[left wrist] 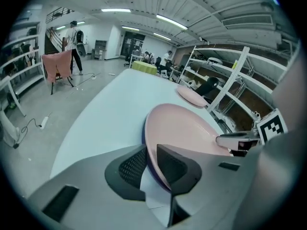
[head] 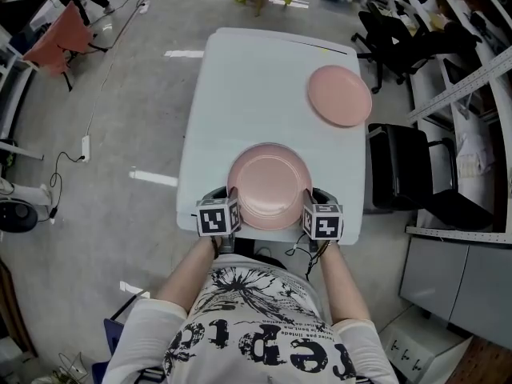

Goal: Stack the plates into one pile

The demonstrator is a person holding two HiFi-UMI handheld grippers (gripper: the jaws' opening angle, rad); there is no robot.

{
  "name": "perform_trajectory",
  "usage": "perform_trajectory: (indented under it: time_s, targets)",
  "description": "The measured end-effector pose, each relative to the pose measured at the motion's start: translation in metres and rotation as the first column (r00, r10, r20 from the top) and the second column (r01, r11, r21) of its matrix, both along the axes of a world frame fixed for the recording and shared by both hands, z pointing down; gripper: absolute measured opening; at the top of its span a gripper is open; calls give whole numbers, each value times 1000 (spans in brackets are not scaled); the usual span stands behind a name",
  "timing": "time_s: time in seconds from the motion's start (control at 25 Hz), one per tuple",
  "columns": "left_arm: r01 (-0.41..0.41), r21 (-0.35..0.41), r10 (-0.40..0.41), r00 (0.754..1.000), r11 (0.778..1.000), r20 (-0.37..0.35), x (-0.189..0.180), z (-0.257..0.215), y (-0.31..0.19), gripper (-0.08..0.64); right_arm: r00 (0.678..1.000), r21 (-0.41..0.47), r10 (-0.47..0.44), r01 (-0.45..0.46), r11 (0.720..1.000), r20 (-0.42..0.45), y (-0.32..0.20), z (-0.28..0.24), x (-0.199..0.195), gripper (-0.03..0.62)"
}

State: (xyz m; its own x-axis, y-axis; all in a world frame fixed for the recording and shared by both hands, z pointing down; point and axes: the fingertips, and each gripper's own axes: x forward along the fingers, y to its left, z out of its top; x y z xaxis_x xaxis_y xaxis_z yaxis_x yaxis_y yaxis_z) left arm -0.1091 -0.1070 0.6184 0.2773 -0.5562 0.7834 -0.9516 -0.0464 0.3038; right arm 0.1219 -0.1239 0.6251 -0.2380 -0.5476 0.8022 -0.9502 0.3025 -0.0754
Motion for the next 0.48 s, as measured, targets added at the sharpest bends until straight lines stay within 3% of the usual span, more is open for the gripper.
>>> perform_trajectory:
  time_s: [0.4,0.48]
  targets:
    - [-99,83,89,989,992,119,14,2,-5,229,998,50,2,1,999,-61,-3,3,0,96]
    - [-103,88,92,988,991,123,14,1,-3,301,998,70,11,-6,998,-67,-3,0,1,127]
